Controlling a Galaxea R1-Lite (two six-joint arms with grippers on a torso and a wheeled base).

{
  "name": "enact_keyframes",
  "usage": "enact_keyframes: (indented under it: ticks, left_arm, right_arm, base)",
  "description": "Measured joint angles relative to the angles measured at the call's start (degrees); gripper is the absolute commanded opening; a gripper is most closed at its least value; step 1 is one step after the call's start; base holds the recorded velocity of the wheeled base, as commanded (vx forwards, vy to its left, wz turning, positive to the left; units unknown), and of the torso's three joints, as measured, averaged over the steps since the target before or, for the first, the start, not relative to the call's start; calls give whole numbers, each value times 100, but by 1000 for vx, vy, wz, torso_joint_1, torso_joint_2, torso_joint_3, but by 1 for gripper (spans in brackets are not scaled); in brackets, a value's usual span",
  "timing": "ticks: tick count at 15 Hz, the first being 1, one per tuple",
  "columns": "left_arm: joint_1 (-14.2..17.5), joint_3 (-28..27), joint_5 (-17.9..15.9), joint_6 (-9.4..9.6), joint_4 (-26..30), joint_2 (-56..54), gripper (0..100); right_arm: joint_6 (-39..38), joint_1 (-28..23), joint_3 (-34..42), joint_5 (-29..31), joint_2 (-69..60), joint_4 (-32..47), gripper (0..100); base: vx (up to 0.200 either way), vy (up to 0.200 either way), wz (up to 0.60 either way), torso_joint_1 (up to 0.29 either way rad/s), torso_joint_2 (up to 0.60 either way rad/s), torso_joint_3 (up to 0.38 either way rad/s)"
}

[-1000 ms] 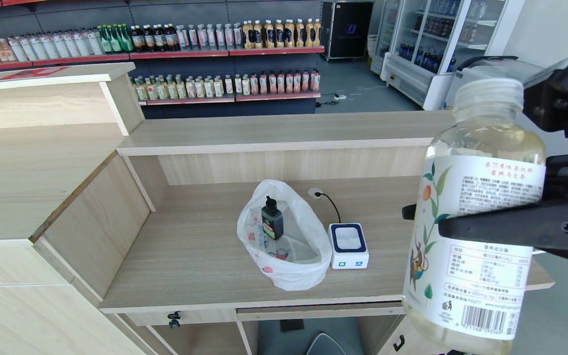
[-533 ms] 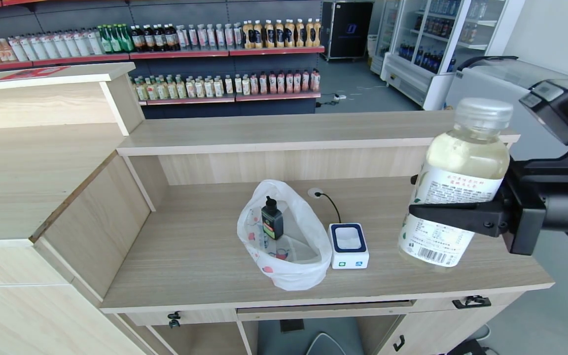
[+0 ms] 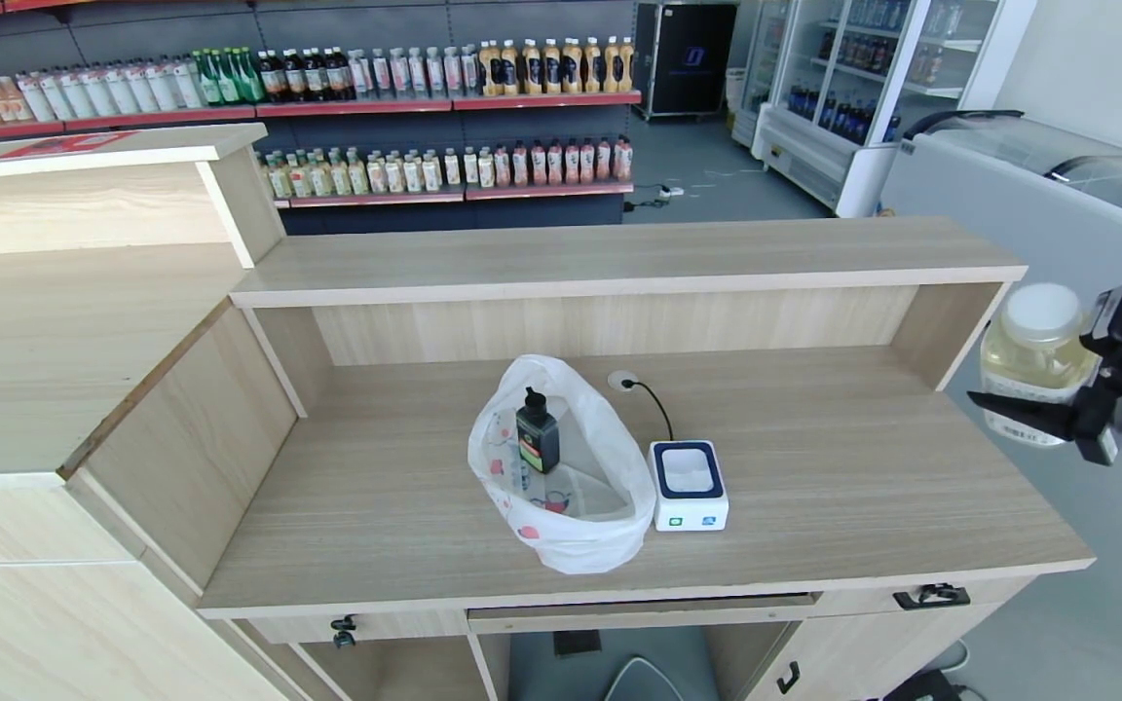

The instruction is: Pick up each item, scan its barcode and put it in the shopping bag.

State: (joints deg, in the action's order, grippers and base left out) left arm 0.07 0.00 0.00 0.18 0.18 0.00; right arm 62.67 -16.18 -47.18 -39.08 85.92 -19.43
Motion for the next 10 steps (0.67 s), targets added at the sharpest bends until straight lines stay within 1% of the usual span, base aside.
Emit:
enact_keyframes:
  ticks: [1, 4, 6, 7, 9, 10]
  left_arm:
    - [-2, 0, 0, 0, 0, 0, 100]
    - [0, 0, 0, 0, -2, 0, 100]
    - [0, 0, 0, 0, -2, 0, 100]
    - [2, 0, 0, -2, -2, 0, 100]
    - [-2, 0, 0, 0, -5, 0, 100]
    - [2, 0, 0, 0, -2, 0, 100]
  right_arm:
    - [15, -79, -1, 0, 93, -95, 0]
    - [138, -138, 5, -2, 402, -1237, 0]
    - [132, -61, 11, -121, 755, -2005, 0]
    - [123, -9, 5, -325, 958, -2228, 0]
    - [132, 24, -23, -917, 1378, -2491, 0]
    - [151, 44, 0, -1310, 1612, -2715, 0]
  base:
    - [0, 0, 600, 2, 2, 7]
    - [0, 0, 600, 4, 2, 1]
    - [0, 0, 0, 0, 0, 0]
    - [0, 0, 0, 0, 0, 0]
    - [0, 0, 0, 0, 0, 0]
    - [0, 0, 0, 0, 0, 0]
